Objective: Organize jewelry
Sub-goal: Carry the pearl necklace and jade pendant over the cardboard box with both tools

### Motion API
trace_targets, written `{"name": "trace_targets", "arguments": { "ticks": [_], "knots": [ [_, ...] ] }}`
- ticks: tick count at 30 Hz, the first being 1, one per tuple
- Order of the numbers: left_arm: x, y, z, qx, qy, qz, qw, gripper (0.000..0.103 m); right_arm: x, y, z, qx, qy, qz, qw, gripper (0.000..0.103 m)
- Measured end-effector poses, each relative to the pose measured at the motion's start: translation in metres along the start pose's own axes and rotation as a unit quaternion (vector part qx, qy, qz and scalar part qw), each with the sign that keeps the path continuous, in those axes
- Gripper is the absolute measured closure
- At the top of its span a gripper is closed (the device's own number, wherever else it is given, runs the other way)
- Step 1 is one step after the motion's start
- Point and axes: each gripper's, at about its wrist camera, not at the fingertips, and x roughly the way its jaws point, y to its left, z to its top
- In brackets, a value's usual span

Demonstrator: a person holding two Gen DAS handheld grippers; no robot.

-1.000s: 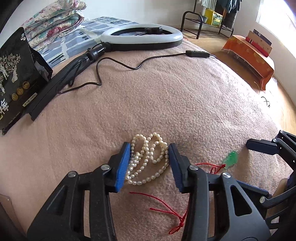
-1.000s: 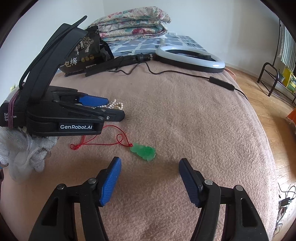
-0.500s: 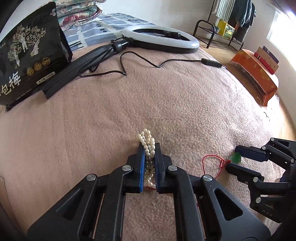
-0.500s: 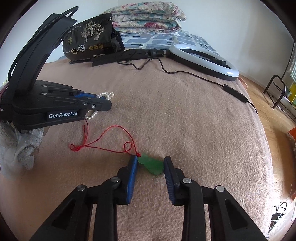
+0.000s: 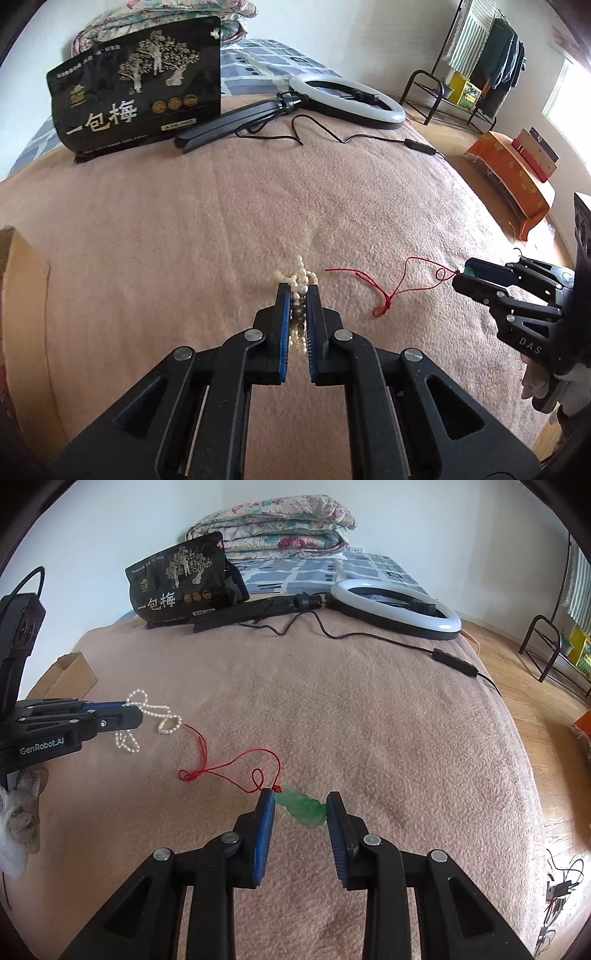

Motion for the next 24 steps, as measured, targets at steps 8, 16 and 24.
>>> {"name": "trace_targets", "arguments": {
  "ticks": [8, 16, 24],
  "knots": [
    [-0.061, 0.007, -0.025, -0.004, -0.032, 0.009, 0.9994, 0.098, -0.041, 0.016, -0.003, -0.006, -0.022, -0.008, 1.000, 0.075],
    [-0.116, 0.021, -0.044, -0.020, -0.064, 0.011, 0.9977, 0.098, -0.079, 0.039, 0.000, -0.024, -0.045, -0.010, 0.999, 0.075],
    [-0.167, 0.039, -0.062, -0.034, -0.093, 0.018, 0.9949, 0.098, -0.100, 0.070, 0.004, -0.041, -0.063, 0.005, 0.997, 0.075]
  ]
}}
